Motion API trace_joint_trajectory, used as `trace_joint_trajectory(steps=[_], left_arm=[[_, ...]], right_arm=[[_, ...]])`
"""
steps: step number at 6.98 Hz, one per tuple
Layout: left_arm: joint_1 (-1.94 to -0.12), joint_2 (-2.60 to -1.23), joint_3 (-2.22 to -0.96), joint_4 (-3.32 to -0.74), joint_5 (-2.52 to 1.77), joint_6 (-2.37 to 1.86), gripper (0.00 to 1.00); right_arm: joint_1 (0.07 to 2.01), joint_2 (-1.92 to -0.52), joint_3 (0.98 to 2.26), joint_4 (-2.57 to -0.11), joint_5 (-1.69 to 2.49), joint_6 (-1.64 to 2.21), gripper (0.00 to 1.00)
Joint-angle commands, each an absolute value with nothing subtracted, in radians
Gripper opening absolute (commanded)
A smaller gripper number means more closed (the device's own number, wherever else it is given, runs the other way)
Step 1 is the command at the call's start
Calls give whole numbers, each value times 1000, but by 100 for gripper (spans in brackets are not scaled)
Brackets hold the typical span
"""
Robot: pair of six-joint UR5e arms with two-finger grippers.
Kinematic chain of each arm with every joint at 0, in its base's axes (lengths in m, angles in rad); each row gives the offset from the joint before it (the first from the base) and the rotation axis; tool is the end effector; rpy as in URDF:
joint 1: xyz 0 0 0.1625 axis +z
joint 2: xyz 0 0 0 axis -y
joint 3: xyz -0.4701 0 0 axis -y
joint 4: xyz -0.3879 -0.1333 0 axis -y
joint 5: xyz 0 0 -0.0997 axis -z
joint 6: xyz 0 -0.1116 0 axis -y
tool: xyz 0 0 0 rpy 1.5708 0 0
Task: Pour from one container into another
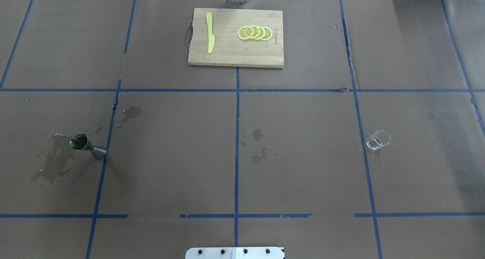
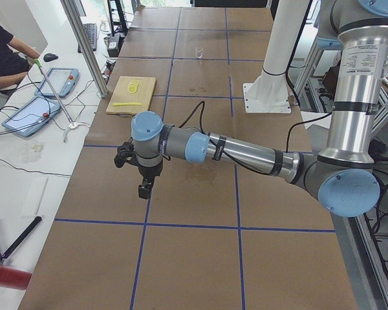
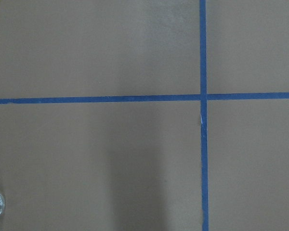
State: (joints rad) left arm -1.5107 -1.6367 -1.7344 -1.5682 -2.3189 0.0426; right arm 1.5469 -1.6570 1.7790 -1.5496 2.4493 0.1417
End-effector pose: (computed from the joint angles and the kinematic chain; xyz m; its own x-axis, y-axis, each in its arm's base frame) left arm -0.0258 -0.5267 0.6006 0.7193 0.2380 -0.6526 -0.0892 0.9633 0.2530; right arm 0.0365 -0.4544 0.6399 0.6325 0.0159 0.7744 -0.0663 0.9972 0.0337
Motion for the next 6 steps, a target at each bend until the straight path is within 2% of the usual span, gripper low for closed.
trace_joint_trajectory(steps=[1, 6], left_arm=[[-1500, -1646, -1715, -1594, -2324, 46, 100], [-1500, -1631, -1660, -1598, -2324, 44, 100]], right_arm=[[1546, -1648, 1729, -1493, 2451, 141, 100], [1546, -1652, 1727, -1457, 2457, 138, 100]])
